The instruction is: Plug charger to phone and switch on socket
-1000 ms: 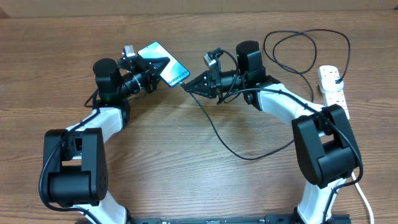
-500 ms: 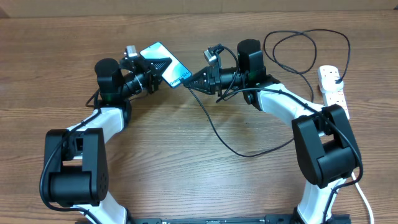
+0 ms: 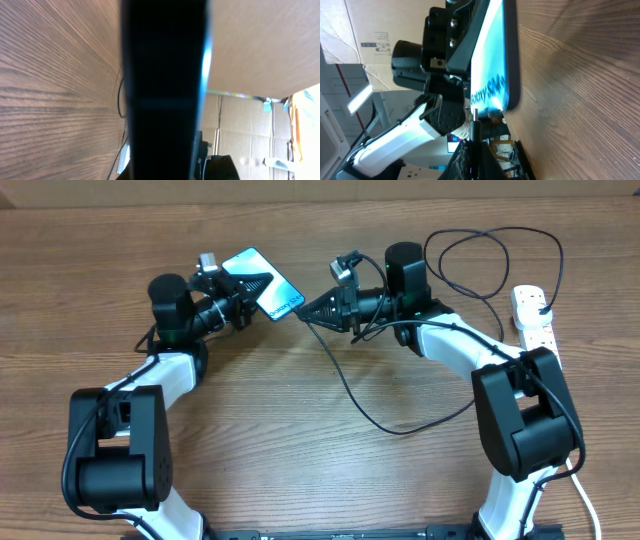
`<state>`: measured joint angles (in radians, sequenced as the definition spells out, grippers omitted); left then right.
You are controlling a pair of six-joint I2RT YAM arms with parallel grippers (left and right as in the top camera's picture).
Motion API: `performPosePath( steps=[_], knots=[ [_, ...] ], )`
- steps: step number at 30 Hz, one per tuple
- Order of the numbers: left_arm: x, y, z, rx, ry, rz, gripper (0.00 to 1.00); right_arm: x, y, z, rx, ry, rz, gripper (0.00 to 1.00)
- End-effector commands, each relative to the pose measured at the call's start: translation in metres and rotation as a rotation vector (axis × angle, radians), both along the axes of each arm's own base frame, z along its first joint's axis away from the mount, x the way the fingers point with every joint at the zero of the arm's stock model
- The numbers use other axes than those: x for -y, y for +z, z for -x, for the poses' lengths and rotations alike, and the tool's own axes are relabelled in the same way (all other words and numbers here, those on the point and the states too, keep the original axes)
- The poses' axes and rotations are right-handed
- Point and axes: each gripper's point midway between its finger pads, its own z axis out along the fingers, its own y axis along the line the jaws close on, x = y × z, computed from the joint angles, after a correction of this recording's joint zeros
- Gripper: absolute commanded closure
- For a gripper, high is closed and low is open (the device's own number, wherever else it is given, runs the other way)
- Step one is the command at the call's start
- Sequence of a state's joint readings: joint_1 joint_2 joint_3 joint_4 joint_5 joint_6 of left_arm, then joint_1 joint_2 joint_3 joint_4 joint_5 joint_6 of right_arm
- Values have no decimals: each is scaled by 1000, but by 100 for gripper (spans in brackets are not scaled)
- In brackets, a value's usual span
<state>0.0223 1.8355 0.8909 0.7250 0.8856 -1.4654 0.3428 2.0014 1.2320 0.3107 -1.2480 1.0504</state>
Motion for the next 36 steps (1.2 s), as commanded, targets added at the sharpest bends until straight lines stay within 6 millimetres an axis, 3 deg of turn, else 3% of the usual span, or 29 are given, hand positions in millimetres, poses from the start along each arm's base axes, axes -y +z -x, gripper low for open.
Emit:
performPosePath(
  steps=[1,18,36],
  knots=[
    [-3,12,-1,29,-10,9,96,7,16,5,27,28,-27,96],
    [-4,23,-5,44,15,42,95,3,16,10,25,48,-28,96],
    [12,20,-3,29,-2,40,95,-2,15,15,38,64,-29,96]
  ],
)
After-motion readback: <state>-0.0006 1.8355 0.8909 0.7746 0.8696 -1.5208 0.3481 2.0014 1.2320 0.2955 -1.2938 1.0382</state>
